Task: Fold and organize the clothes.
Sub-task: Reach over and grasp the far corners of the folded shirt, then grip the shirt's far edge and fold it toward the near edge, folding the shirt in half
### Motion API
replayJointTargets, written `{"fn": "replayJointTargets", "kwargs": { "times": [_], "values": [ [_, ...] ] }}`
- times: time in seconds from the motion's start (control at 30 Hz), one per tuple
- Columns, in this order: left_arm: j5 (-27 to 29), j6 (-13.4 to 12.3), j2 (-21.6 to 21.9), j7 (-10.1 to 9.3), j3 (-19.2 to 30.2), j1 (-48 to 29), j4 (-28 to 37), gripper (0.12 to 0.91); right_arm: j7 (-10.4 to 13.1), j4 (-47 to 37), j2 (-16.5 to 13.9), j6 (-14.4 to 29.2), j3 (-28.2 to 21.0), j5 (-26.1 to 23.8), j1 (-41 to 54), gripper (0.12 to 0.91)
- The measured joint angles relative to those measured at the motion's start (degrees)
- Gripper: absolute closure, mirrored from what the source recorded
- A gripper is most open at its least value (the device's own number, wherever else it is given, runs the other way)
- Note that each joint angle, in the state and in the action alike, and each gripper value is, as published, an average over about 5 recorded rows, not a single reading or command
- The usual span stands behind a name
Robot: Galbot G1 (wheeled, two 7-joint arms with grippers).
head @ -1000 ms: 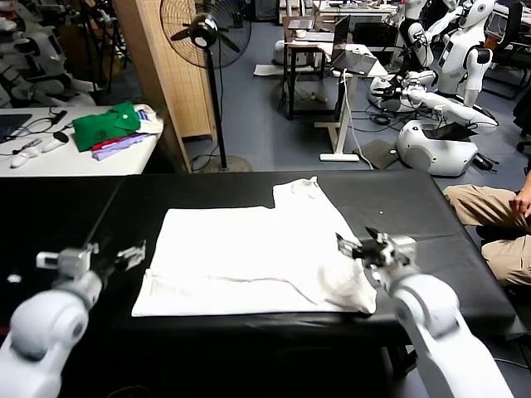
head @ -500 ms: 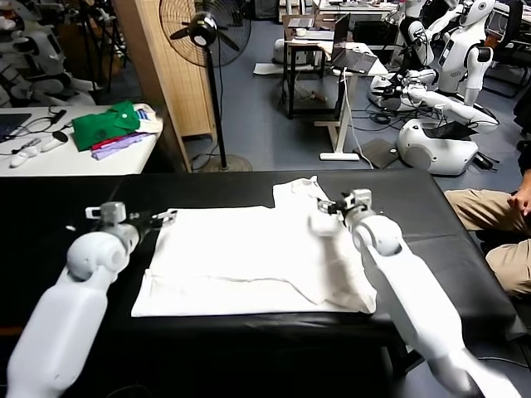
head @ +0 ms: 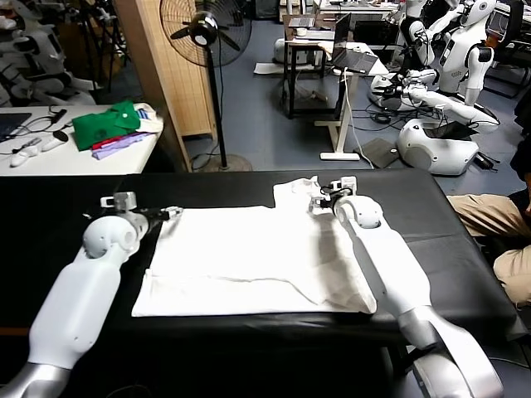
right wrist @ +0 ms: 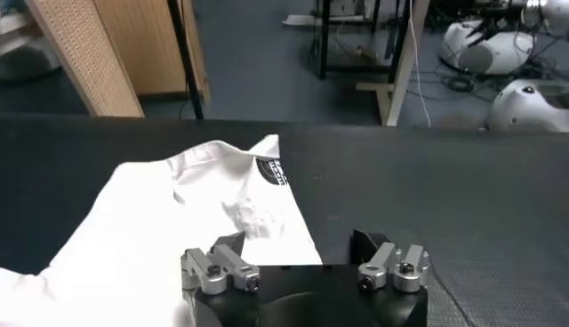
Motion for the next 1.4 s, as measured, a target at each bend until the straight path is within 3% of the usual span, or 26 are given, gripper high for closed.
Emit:
{"fn": "replayJointTargets", "kwargs": {
  "times": [0.1, 0.23, 0.37, 0.47, 0.63, 0.73, 1.1, 1.4],
  "values": [
    [0.90, 0.00, -0.45, 1.16, 0.30, -0.63, 1.38, 0.315, -0.08, -0.35, 0.26, -0.01, 0.08, -0.18, 0.18, 0.275],
    [2.16, -0.01, -1.30, 2.01, 0.90, -1.34, 3.00, 0.507, -0.10, -0.58, 0.44, -0.03, 0.27, -0.45, 0.36, 0.374],
    [4.73, -0.14, -2.39, 1.57, 1.34, -2.02, 4.36, 0.729, -0.20, -0.26, 0.54, -0.12, 0.46, -0.52, 0.11, 0.451],
    [5.73, -0.22, -3.06, 0.80, 1.29, -2.42, 5.36, 0.824, -0.34, -0.07, 0.54, -0.02, 0.49, -0.59, -0.13, 0.539],
    [5.66, -0.24, -3.34, 0.61, 1.12, -2.47, 5.93, 0.885, -0.42, 0.70, 0.49, 0.74, 0.52, -0.63, -0.70, 0.784],
    [5.73, -0.23, -3.47, 0.62, 0.81, -2.17, 5.54, 0.902, -0.43, 1.92, 0.11, 2.19, 0.56, -0.63, -1.42, 0.887],
    [5.89, 0.13, -2.10, 0.11, -1.94, 1.61, -1.36, 0.904, -1.91, 13.69, -3.80, 6.96, 1.92, 2.35, -7.12, 0.904],
    [4.93, 0.09, 0.63, -1.56, -5.22, 8.91, -14.26, 0.904, -4.22, 30.94, -11.68, 5.85, 5.77, 9.34, -18.49, 0.904]
  ]
}}
